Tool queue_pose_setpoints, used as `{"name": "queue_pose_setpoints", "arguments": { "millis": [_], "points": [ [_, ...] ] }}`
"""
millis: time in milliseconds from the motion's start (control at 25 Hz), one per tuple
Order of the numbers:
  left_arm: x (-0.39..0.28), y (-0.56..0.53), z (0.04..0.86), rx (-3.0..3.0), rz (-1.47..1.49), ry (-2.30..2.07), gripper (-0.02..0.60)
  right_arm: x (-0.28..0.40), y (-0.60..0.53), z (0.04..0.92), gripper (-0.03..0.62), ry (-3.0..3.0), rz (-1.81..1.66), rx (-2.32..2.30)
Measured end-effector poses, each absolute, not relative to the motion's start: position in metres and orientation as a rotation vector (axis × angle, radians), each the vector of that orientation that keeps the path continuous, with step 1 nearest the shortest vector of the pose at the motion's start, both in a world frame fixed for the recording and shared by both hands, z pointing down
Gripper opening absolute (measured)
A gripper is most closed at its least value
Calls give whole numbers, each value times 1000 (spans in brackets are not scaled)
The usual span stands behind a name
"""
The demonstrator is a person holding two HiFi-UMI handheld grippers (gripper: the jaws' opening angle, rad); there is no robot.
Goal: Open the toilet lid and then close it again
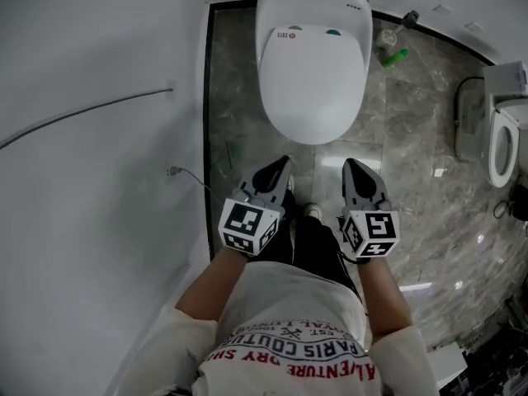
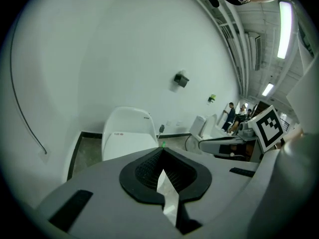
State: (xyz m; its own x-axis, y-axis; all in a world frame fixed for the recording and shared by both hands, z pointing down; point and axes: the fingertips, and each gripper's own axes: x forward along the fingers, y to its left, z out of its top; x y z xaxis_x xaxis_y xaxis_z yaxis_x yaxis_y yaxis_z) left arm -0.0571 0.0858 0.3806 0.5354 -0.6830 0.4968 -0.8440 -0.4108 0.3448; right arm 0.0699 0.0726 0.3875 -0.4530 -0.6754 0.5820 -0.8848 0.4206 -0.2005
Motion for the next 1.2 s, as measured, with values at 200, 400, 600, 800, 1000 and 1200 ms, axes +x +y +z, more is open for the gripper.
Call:
{"name": "queue_pose_setpoints", "arguments": {
  "millis": [200,400,600,800,1000,1200],
  "points": [
    [-53,65,446,2168,406,-1198,6,70,48,454,14,-2214,743,1333],
    [-52,66,522,2124,441,-1204,6,63,52,533,14,-2180,796,1284],
    [-61,69,593,2046,423,-1256,6,59,66,612,14,-2150,856,1249],
    [-50,84,666,2035,479,-1217,6,54,83,686,14,-2110,905,1203],
    [-28,100,722,2025,514,-1165,6,50,93,735,14,-2083,939,1197],
    [-18,94,744,2021,494,-1170,6,46,88,751,14,-2096,943,1223]
  ]
}}
